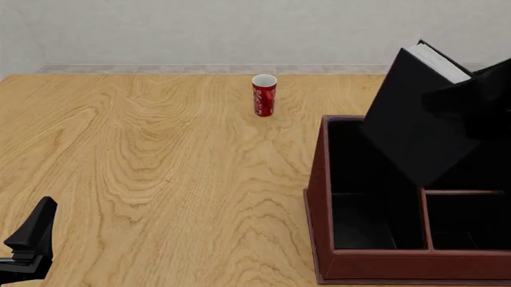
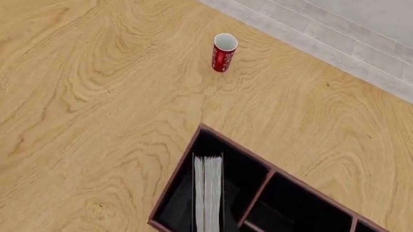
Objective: Pick up the book and place it in the left compartment of the caddy.
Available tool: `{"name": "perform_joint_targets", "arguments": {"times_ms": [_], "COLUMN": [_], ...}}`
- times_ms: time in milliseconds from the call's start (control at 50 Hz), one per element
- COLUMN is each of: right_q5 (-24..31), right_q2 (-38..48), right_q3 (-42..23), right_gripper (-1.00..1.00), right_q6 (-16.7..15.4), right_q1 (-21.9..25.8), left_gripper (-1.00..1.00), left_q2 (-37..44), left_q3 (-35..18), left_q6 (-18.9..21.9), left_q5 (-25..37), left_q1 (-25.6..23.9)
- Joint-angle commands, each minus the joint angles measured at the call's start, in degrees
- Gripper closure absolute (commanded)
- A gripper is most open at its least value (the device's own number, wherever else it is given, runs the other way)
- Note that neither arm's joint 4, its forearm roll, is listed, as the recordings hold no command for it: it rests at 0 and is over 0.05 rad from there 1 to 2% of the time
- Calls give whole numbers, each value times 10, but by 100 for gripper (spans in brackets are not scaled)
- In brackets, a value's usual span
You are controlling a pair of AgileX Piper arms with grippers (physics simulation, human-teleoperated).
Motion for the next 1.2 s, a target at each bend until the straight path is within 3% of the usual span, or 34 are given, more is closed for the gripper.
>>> {"name": "perform_joint_targets", "arguments": {"times_ms": [20,1200], "right_q5": [-20,-101], "right_q2": [4,41], "right_q3": [16,82], "right_gripper": [100,100], "right_q6": [12,19], "right_q1": [-5,-25], "left_gripper": [-100,-100], "left_q2": [0,0], "left_q3": [0,0], "left_q6": [0,0], "left_q5": [0,0], "left_q1": [0,0]}}
